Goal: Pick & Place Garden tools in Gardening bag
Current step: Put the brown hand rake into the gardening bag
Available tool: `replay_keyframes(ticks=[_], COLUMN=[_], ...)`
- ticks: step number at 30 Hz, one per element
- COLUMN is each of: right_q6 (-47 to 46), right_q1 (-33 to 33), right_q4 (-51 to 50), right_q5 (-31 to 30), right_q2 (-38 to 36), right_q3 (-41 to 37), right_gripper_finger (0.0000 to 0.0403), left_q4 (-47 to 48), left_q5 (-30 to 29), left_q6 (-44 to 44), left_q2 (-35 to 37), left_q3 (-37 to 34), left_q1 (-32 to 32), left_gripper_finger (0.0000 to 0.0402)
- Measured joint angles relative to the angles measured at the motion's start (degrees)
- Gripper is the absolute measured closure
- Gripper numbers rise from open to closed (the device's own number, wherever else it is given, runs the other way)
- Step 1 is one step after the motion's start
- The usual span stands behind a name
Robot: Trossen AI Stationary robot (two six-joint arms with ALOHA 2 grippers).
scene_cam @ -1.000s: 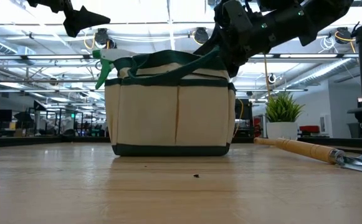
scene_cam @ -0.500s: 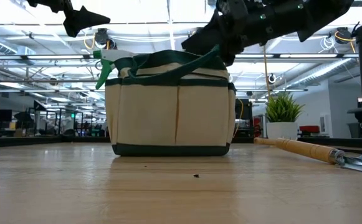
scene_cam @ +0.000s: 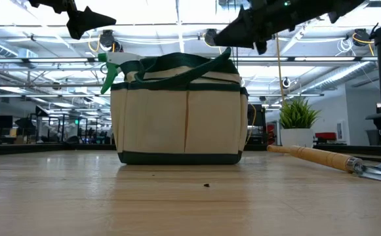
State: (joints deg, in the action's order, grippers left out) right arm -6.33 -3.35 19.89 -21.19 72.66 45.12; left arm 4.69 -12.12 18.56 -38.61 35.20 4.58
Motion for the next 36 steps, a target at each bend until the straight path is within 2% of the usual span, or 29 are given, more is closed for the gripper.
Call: replay_keyframes(ticks=[5,11,15,23,29,36], right_q6=[3.01,10.41,10.29,10.27,10.18,10.05], right_q1=[1.31,1.53,1.53,1.53,2.37,6.38], right_q4=[-5.67,-6.48,-6.64,-6.55,-11.45,-25.18], right_q5=[-0.02,0.00,0.00,0.02,0.09,0.26], right_q2=[-3.77,-6.58,-7.65,-8.69,-8.71,-8.69], right_q3=[-0.02,-0.02,-0.02,-0.02,-0.02,-0.02], right_gripper_finger=[0.0398,0.0384,0.0382,0.0401,0.0388,0.0353], left_q4=[-0.02,-0.04,-0.14,-0.18,-0.20,-0.20], left_q5=[0.03,0.07,0.08,0.13,0.13,0.09], left_q6=[0.56,1.19,1.41,1.73,1.77,1.36], left_q2=[0.00,0.00,0.00,0.00,0.00,0.00], left_q3=[0.00,0.00,0.01,0.02,0.02,0.02], left_q1=[0.00,0.00,0.00,0.00,0.00,0.02], left_gripper_finger=[0.0053,0.0052,0.0053,0.0052,0.0053,0.0053])
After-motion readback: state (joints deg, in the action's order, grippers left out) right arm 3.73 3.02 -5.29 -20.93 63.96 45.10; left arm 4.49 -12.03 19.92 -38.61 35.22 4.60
